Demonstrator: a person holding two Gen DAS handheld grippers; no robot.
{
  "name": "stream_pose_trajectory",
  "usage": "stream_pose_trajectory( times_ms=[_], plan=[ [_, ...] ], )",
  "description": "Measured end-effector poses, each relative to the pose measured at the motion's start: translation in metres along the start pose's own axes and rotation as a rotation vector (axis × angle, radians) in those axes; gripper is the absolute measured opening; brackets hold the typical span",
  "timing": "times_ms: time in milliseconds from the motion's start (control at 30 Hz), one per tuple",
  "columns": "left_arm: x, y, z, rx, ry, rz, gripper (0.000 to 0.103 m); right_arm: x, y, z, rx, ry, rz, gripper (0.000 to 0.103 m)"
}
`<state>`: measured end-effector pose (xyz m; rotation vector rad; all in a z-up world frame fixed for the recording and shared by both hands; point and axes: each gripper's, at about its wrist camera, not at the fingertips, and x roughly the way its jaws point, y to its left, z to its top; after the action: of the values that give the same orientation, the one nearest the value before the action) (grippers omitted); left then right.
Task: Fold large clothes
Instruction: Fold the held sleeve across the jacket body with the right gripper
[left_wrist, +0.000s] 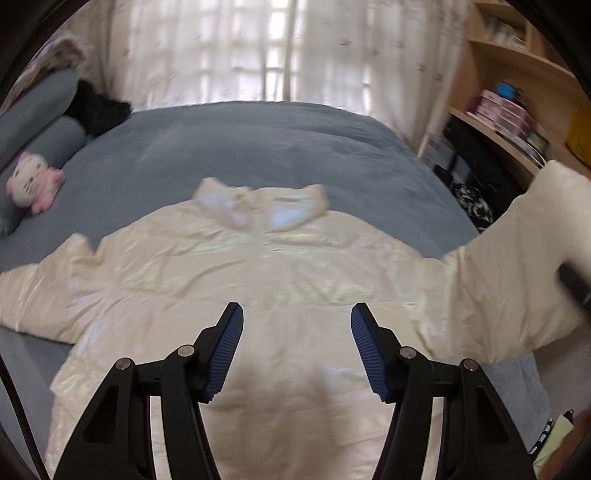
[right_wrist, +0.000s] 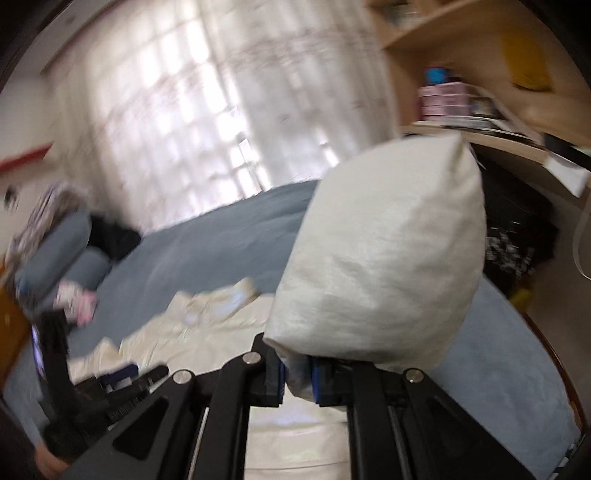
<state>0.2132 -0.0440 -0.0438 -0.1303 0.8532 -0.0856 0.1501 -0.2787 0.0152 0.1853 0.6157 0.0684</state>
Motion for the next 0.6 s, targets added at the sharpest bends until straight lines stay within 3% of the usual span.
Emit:
stream_pose_trajectory(
  times_ms=[167, 267, 433, 600],
  plan=[
    [0.003, 0.047, -0.003, -0.018, -0.017, 0.091, 0.028, 0.054, 0.048, -0.038, -0.093, 0.125, 0.023, 0.013],
    [0.012, 0.07, -0.008, -0.045, 0.014, 0.091, 0.028, 0.09, 0.069, -0.065, -0.128, 0.213, 0.025, 0.014],
    [0.033, 0.093, -0.022, -0.073, 0.072, 0.015, 0.028, 0.139, 0.092, -0.111, -0.207, 0.399, 0.029, 0.034],
    [0.052, 0.101, -0.032, -0.106, 0.134, -0.071, 0.033, 0.135, 0.103, -0.131, -0.293, 0.423, 0.028, 0.043]
  ],
)
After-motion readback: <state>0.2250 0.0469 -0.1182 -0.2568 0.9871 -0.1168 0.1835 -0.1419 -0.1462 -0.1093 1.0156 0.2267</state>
